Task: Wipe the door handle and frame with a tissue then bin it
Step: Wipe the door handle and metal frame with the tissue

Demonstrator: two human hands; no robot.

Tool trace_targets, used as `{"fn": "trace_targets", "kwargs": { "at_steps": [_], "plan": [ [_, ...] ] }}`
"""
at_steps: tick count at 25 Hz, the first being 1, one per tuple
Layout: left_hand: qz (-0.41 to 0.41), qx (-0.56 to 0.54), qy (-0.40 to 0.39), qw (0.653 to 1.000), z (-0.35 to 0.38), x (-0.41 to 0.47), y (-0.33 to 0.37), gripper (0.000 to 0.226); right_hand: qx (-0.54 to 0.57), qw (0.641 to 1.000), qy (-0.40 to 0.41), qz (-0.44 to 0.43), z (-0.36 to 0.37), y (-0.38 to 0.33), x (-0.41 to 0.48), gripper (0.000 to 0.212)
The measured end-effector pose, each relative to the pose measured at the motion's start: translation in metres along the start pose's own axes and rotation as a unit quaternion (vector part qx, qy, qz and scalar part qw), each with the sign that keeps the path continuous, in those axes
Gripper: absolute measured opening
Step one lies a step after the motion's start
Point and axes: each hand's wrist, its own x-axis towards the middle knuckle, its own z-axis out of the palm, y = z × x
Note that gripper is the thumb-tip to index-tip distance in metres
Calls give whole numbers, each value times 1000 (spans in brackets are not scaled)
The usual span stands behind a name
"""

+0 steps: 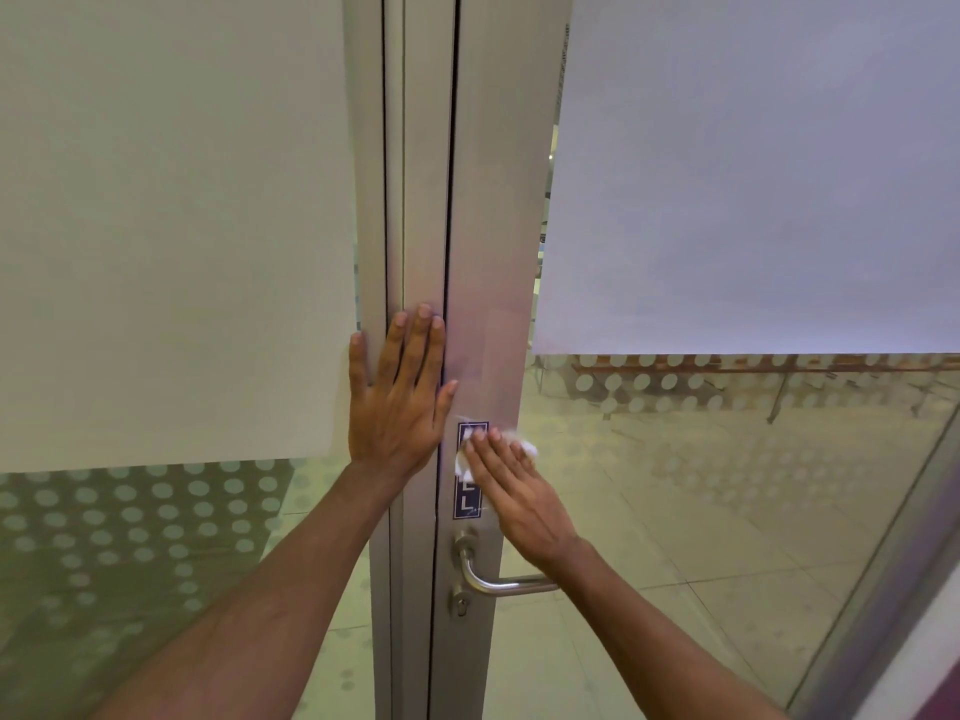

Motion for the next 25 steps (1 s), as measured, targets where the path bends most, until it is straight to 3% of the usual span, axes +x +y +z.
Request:
{"fn": "trace_targets", "kwargs": {
  "at_steps": [3, 6, 9, 14, 17, 25],
  "plan": [
    [-1, 1, 0, 1000, 1, 0, 1, 65, -24, 999, -26, -36, 1, 4, -21, 80],
    [-4, -5, -3, 1000, 1, -1, 1, 65, 4, 999, 18, 48, -15, 20, 25, 87],
    [-6, -11, -5, 1000, 1, 0, 0, 65, 22, 994, 67, 83, -25, 34, 60, 70],
    [-2, -4, 1, 1000, 1, 0, 1, 65, -24, 995, -63, -69, 4, 27, -11, 59],
    [-1, -5, 0, 1000, 1, 0, 1, 65, -49, 987, -108, -104, 10, 27, -34, 59],
    [-3, -2, -9, 1000, 0, 0, 0, 65, -27, 999, -9, -20, -6, 37, 25, 65]
  ]
}}
